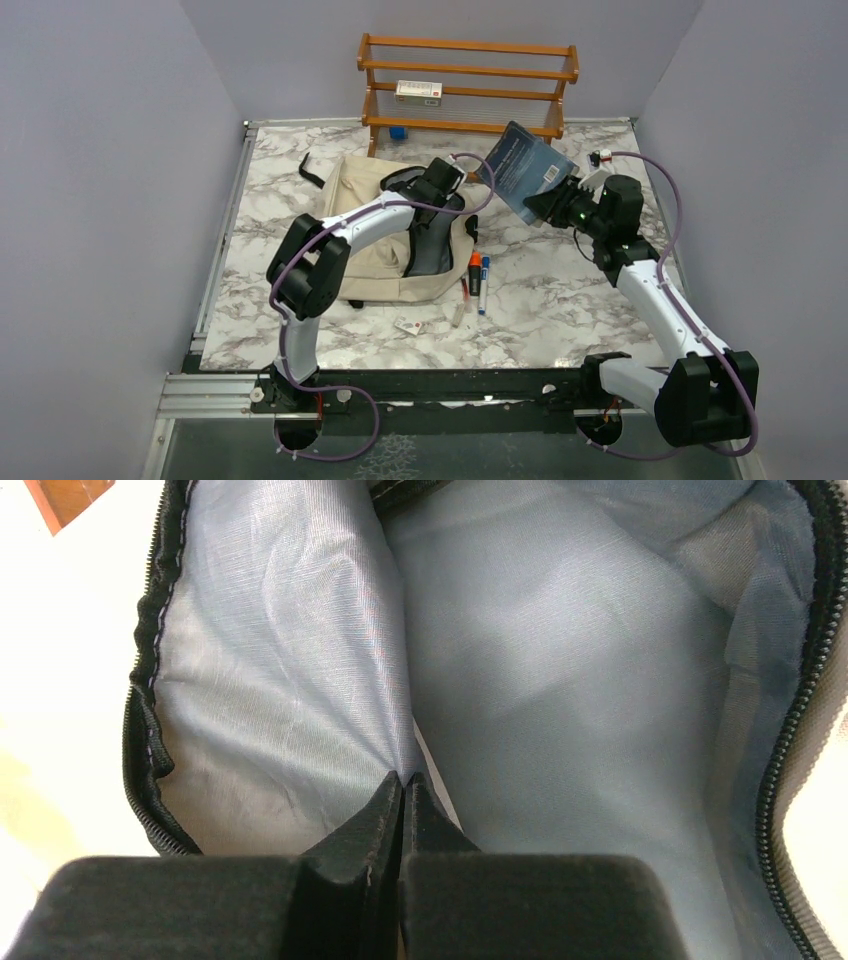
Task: Pack the student bag
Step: Pick up the book from the center of the board, then place the book in the student bag.
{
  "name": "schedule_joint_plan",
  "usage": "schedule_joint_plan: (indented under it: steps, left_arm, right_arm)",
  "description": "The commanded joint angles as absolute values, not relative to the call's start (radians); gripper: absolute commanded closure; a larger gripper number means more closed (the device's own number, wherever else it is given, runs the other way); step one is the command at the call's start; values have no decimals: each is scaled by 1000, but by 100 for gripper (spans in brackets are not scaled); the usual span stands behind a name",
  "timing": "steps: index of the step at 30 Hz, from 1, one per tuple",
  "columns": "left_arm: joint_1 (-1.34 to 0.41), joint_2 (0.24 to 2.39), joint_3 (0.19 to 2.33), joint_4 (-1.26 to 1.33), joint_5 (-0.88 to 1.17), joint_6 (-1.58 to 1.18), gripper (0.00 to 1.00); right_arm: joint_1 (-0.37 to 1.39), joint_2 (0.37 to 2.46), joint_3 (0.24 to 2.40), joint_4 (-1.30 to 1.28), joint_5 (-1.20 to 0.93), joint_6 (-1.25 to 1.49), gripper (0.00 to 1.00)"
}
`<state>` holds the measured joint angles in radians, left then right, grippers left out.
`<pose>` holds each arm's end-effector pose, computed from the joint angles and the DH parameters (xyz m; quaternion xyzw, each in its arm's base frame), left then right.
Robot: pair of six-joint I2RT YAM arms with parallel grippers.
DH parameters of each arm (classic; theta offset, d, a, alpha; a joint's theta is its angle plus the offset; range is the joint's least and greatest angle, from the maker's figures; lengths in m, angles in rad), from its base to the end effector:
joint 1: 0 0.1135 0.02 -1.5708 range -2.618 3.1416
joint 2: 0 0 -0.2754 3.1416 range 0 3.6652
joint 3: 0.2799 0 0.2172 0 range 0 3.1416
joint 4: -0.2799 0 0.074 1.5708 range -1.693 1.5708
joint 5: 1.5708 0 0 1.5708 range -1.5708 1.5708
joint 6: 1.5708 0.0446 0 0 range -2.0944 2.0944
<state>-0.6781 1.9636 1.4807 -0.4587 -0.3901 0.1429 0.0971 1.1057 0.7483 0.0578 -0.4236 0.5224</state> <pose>0.3268 -0.2415 0.2310 0.3173 0.8793 0.0975 0.3415 0.2198 0.0398 0.3090 0.0441 0.7954 0.3380 0.5012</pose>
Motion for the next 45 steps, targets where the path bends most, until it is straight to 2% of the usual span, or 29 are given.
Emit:
schedule_joint_plan:
  steps: [1, 9, 20, 32, 41, 45]
  left_arm:
    - [-665, 1878, 1540, -463, -398, 135, 100]
    - [-633, 1827, 1583, -475, -360, 131, 100]
    - [-627, 1785, 1598, -492, -325, 130, 100]
    - [-627, 1738, 1574, -492, -214, 125, 100]
    - [-627, 1714, 1557, -492, -125, 115, 100]
    - [-629, 1713, 1562, -492, -102, 112, 100]
  right_arm:
    - [98, 1079, 772, 178, -540, 524, 100]
    - [100, 1156, 756, 283, -748, 667, 100]
    - [164, 1240, 753, 231, -748, 828, 100]
    - [270, 1437, 874, 236, -810, 843, 99]
    - [338, 1572, 939, 450, -921, 958, 100]
    - [371, 1662, 987, 466, -946, 965, 100]
